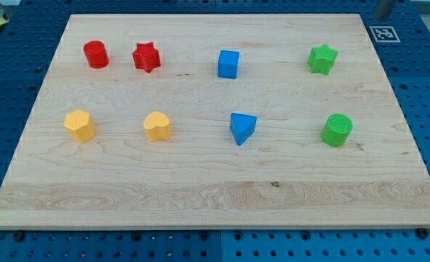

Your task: Push the blue cube parallel to the left of the green star

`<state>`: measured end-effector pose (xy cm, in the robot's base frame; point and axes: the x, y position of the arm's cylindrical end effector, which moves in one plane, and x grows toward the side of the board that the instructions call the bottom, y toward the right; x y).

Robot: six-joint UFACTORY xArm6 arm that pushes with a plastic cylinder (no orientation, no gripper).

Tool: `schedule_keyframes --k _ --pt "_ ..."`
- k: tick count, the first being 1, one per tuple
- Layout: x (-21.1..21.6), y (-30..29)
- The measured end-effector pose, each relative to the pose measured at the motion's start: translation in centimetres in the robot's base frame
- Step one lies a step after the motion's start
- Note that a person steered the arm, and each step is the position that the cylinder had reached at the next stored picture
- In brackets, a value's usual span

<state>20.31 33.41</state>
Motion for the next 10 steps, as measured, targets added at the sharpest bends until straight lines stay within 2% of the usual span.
schedule_keyframes --k 2,3,4,6,7,10 --pt "1.3 -1.7" --pt "2.4 -9.4" --pt "-1.1 -19.3" --pt "2.1 -35.3" --pt "4.8 -37.8" --pt "14.5 -37.0"
